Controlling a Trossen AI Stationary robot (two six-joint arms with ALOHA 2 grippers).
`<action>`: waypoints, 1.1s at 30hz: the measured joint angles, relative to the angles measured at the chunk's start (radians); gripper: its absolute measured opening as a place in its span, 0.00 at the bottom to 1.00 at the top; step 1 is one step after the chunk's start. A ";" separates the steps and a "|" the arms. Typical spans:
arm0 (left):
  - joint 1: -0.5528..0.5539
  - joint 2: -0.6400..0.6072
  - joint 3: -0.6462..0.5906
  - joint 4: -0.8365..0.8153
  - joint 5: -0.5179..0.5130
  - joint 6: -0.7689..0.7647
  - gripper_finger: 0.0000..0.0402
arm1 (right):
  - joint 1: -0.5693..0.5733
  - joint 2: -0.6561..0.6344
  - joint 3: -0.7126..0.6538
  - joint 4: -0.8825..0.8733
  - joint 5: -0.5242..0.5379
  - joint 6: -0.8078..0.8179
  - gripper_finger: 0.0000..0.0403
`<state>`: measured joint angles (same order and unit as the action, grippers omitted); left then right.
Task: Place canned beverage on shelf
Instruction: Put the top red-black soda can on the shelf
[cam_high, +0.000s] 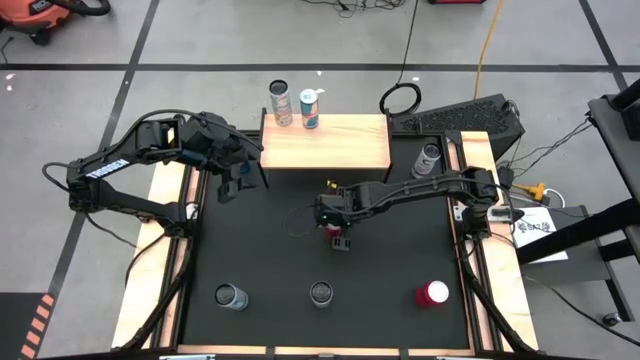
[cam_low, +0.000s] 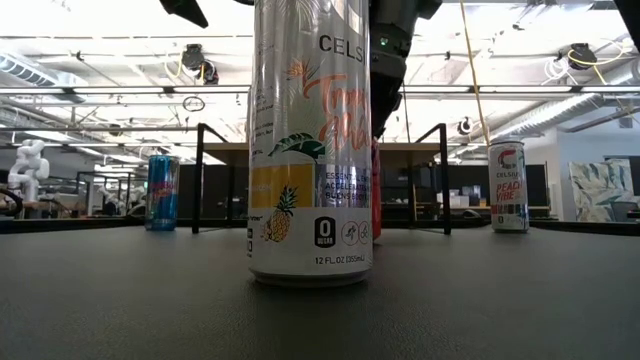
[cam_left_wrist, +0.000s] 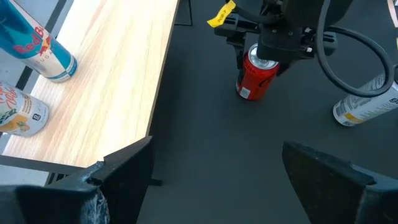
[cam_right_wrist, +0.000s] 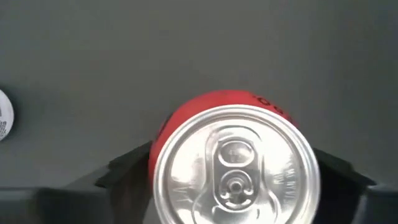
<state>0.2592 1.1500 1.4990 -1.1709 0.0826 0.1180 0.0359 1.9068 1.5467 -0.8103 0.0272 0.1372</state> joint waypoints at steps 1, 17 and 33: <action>0.000 0.000 0.000 0.000 0.000 0.000 0.87 | 0.000 0.000 0.000 -0.002 0.000 0.000 0.75; 0.000 0.000 0.000 0.000 0.000 0.000 0.87 | -0.002 -0.002 0.070 -0.162 0.011 0.010 0.66; 0.000 0.000 0.000 0.000 0.000 -0.002 0.87 | -0.122 -0.004 0.497 -0.413 0.134 -0.099 0.66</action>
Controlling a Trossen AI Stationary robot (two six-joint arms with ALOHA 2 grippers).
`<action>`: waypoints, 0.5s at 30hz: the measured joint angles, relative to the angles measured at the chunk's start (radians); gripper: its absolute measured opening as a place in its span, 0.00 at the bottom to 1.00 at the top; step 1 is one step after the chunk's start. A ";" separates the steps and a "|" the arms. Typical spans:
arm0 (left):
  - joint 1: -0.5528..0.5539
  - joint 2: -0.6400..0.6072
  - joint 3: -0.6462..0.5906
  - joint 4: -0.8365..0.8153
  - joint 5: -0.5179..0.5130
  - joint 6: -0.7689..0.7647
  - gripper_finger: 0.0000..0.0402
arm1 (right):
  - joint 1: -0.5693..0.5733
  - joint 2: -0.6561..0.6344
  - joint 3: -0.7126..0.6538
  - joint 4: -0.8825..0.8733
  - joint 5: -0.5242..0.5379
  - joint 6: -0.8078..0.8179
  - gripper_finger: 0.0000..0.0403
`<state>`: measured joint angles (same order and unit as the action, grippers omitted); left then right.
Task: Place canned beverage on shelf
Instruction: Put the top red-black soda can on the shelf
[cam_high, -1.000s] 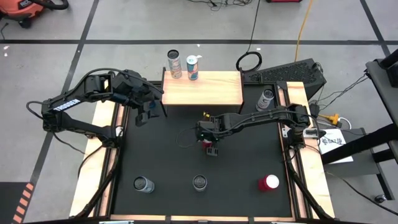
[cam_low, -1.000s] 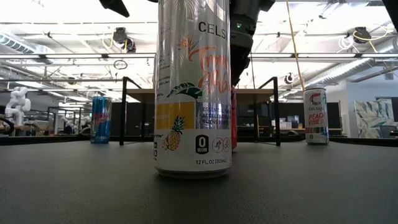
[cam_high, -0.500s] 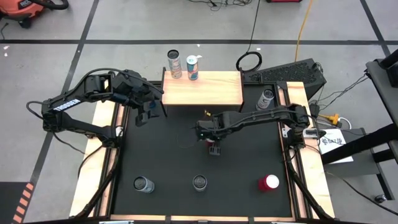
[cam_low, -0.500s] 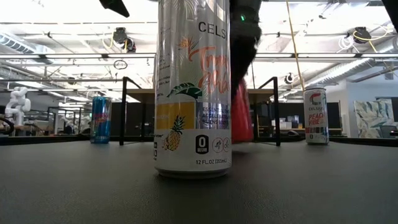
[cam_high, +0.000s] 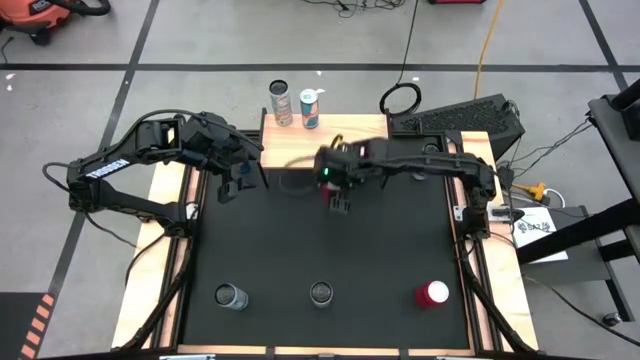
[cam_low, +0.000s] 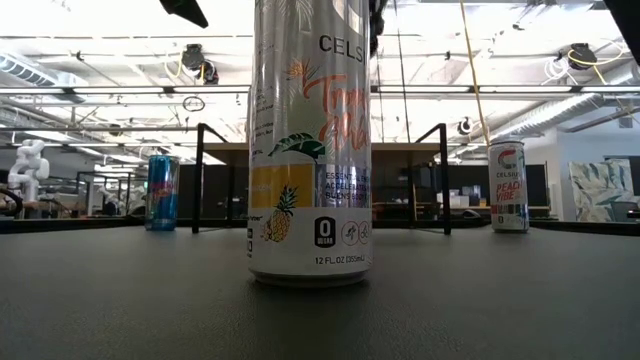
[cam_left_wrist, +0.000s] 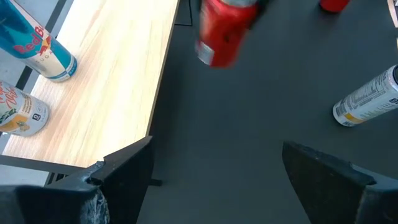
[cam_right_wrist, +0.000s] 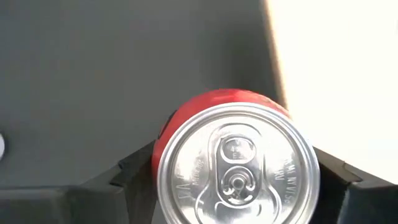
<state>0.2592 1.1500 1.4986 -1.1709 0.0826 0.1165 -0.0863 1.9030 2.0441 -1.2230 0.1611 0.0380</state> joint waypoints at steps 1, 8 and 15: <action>0.000 0.000 0.000 0.000 0.000 0.000 0.87 | -0.015 0.000 0.023 -0.002 -0.002 -0.006 0.66; 0.000 0.000 0.000 0.000 0.000 0.000 0.87 | -0.126 0.000 0.121 -0.009 -0.004 -0.065 0.66; 0.000 0.000 0.000 0.000 0.000 0.000 0.87 | -0.242 0.000 0.129 -0.008 -0.004 -0.133 0.66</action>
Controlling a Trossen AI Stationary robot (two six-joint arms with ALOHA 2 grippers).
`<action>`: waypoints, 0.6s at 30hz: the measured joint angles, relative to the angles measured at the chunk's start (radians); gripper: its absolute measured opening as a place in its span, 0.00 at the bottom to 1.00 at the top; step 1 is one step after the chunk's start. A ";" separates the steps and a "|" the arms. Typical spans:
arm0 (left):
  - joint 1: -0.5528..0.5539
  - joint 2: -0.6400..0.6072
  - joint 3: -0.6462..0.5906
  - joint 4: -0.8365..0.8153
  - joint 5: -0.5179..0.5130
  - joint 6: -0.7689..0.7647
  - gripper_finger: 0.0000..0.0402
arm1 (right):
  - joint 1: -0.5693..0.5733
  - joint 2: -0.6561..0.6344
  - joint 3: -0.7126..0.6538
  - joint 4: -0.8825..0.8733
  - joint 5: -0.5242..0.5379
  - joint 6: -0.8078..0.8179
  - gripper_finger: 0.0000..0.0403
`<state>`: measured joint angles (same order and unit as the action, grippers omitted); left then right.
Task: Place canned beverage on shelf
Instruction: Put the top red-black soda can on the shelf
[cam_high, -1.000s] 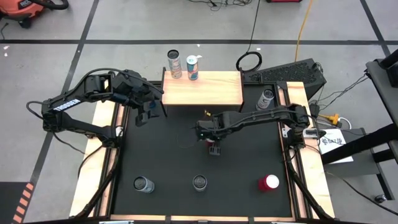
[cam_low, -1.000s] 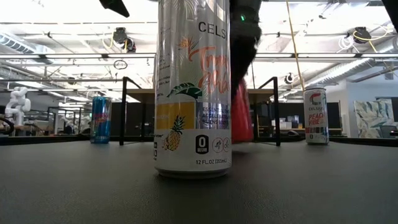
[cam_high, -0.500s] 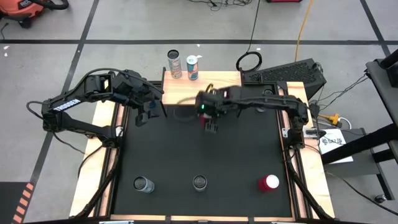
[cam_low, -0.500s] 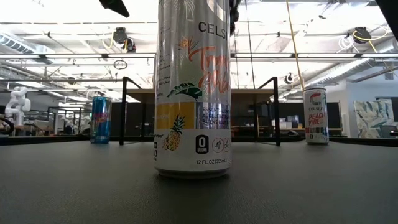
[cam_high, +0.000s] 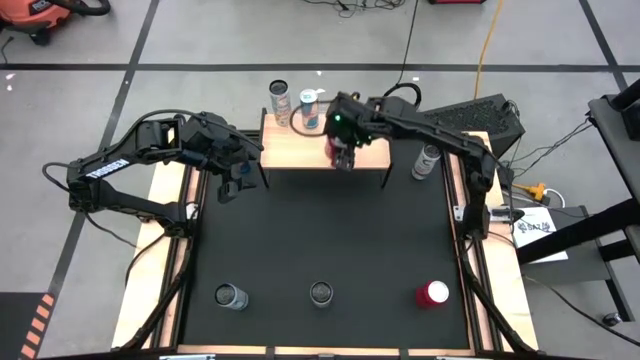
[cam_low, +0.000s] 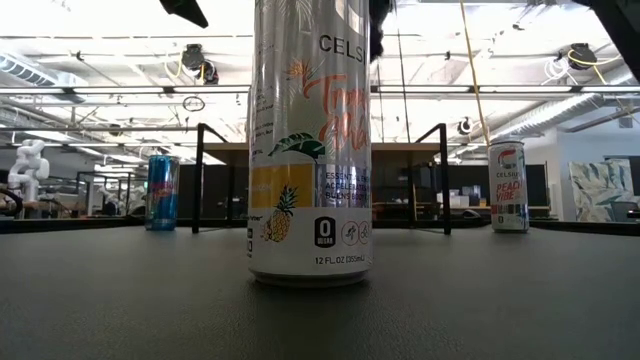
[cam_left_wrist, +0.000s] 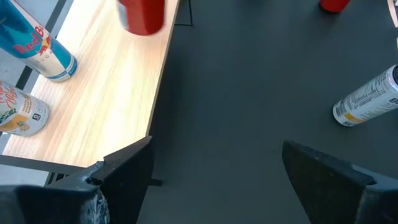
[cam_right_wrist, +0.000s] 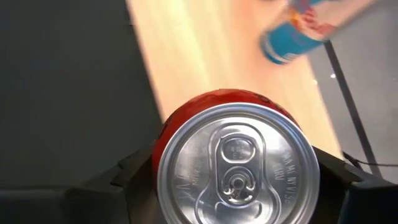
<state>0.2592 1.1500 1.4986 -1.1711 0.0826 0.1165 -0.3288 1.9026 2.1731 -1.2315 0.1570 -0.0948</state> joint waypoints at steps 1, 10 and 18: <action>0.000 0.000 0.000 0.000 0.000 0.000 0.87 | -0.017 0.000 0.000 0.004 0.000 -0.006 0.66; 0.000 0.000 0.000 0.000 0.000 0.002 0.87 | -0.178 0.000 0.000 0.075 -0.108 -0.049 0.66; 0.000 0.000 0.000 0.000 0.000 0.003 0.87 | -0.279 0.000 0.056 0.085 -0.234 -0.047 0.66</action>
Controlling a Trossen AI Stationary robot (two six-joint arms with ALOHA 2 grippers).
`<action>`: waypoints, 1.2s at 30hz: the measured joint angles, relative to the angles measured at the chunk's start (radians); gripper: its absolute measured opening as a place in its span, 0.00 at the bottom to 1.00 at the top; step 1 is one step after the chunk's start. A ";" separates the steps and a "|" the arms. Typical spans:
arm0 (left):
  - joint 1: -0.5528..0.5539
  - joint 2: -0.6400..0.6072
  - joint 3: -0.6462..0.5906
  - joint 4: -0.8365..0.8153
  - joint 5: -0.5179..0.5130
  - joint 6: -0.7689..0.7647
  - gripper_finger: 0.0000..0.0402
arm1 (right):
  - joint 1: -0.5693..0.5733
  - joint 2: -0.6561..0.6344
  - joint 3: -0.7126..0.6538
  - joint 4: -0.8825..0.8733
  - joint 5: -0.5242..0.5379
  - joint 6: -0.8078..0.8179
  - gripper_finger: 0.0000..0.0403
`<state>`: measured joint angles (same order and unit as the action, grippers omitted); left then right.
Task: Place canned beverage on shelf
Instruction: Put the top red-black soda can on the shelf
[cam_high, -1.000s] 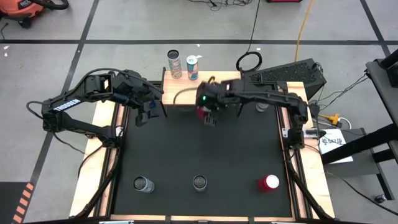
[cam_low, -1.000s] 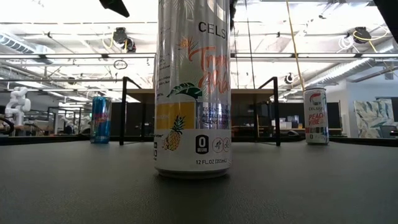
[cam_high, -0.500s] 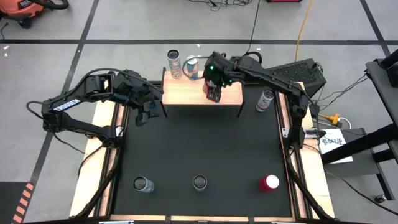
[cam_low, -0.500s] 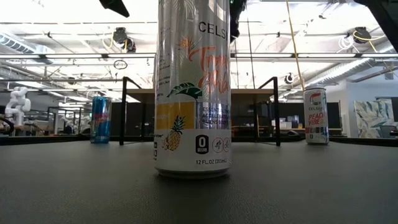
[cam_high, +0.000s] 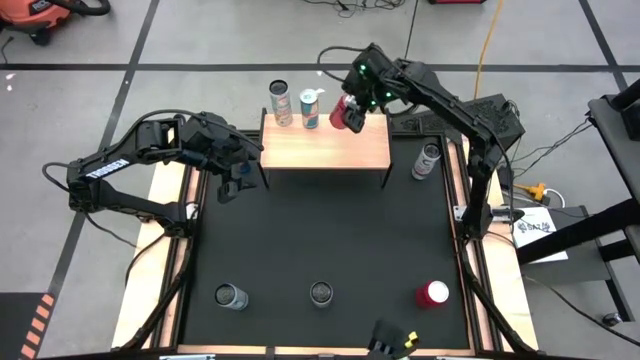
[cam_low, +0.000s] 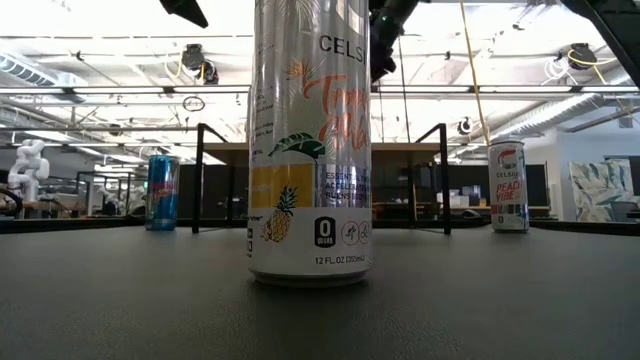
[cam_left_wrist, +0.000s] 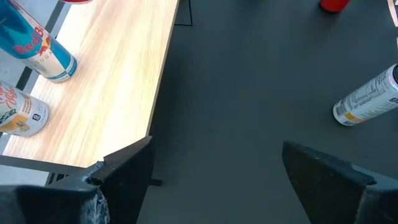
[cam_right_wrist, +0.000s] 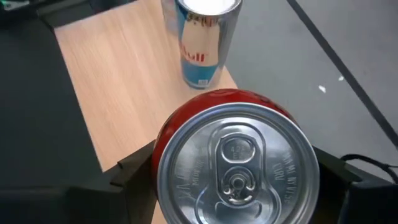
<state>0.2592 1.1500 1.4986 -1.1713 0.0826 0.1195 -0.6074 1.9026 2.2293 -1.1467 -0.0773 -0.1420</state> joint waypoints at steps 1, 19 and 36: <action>0.000 0.000 0.000 0.000 0.000 0.000 0.87 | -0.003 0.000 0.001 -0.003 -0.004 0.005 0.66; 0.000 0.000 0.000 0.000 0.000 -0.002 0.87 | -0.003 0.073 -0.001 -0.196 -0.006 0.022 0.69; 0.000 0.000 0.000 0.000 0.000 -0.002 0.87 | 0.001 0.074 -0.001 -0.190 -0.003 -0.038 0.73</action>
<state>0.2595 1.1500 1.4986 -1.1713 0.0826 0.1177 -0.6067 1.9762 2.2280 -1.3365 -0.0799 -0.1798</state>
